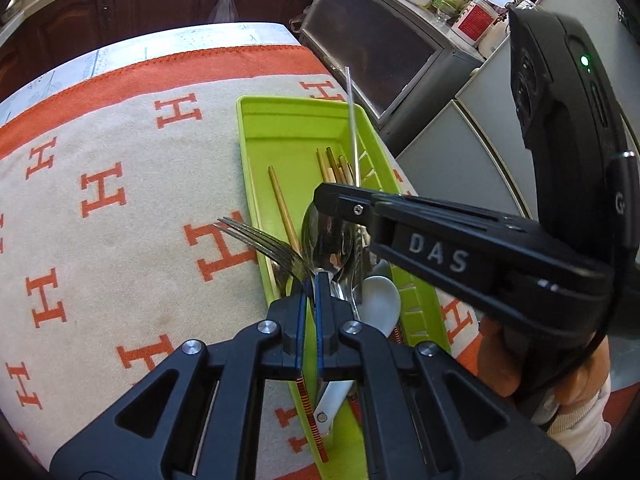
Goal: Organize utensils
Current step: 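Lower the fork and steel chopstick into the tray and open the right tool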
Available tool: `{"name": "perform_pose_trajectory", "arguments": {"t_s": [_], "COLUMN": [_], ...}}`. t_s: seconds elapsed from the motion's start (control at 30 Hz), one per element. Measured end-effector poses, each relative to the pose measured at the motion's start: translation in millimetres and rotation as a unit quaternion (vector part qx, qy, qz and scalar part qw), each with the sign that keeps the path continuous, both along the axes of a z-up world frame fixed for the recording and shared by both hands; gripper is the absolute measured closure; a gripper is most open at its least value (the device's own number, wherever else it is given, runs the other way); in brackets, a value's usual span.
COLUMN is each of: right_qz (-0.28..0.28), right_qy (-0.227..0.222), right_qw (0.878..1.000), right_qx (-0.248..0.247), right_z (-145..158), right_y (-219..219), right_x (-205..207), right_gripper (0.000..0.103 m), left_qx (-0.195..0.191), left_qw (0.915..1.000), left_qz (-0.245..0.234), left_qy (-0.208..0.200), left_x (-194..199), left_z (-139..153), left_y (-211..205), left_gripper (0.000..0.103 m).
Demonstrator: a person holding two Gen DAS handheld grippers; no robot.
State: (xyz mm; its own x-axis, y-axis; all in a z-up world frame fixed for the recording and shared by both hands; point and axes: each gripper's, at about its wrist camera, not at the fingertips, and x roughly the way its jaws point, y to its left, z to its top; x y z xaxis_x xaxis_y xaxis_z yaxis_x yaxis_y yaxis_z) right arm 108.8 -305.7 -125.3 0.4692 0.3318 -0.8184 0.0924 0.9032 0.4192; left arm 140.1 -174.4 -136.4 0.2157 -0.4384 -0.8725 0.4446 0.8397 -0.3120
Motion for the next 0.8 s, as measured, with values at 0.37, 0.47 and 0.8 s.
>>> {"name": "perform_pose_trajectory", "arguments": {"t_s": [0.37, 0.47, 0.8], "right_qz": [-0.055, -0.061, -0.046], "right_qy": [0.006, 0.017, 0.022], "right_qw": [0.998, 0.998, 0.999], "right_qx": [0.028, 0.011, -0.006], "right_z": [-0.2, -5.7, -20.4], "right_y": [-33.4, -32.3, -19.1], "right_x": [-28.9, -29.5, -20.5], "right_gripper": [0.098, 0.092, 0.093], "left_qx": [0.011, 0.008, -0.001], "left_qw": [0.9999, 0.9999, 1.0000], "left_qz": [-0.010, -0.012, 0.002], "left_qy": [0.007, 0.005, -0.009], "left_x": [1.5, -1.4, -6.5], "left_z": [-5.7, -2.7, 9.6], "left_y": [-9.6, -11.0, 0.6], "left_gripper": [0.100, 0.088, 0.068]}}
